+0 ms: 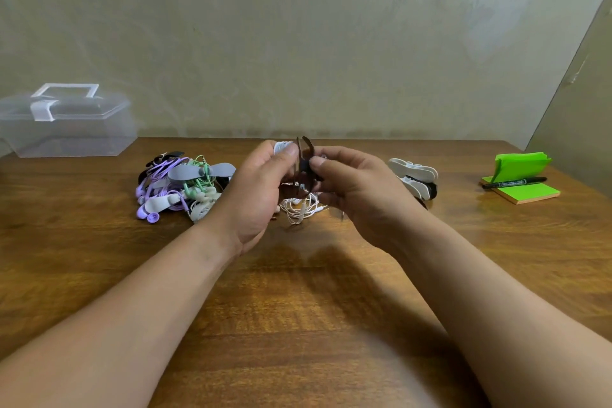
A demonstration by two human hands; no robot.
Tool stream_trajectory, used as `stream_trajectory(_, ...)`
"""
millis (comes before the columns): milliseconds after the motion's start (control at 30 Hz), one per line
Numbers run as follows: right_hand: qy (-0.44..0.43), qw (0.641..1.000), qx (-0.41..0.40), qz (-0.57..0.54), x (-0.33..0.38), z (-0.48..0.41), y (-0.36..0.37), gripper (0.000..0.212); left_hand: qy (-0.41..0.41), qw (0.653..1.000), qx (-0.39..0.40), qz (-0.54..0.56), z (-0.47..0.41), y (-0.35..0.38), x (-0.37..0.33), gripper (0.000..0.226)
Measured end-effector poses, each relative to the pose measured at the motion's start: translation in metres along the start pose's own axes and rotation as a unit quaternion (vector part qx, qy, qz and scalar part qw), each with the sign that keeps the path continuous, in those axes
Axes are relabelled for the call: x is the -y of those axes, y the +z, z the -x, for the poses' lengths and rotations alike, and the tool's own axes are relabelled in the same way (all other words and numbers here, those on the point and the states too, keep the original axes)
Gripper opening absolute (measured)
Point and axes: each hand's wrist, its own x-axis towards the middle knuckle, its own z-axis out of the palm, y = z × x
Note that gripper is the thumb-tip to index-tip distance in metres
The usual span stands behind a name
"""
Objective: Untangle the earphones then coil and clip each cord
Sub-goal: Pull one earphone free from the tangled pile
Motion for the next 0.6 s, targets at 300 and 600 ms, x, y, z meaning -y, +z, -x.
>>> stream_trajectory(300,0.137,0.98,0.127,-0.073,0.015,0.012,0.004,0.014,0.009,0.999,-0.042,0.022,0.001,-0.002,-0.009,0.034)
stream_trajectory(600,0.128,0.986,0.093,-0.047,0.013,0.011,0.007,0.015,0.049,0.996,-0.031,-0.07,0.001,-0.003,-0.004,0.029)
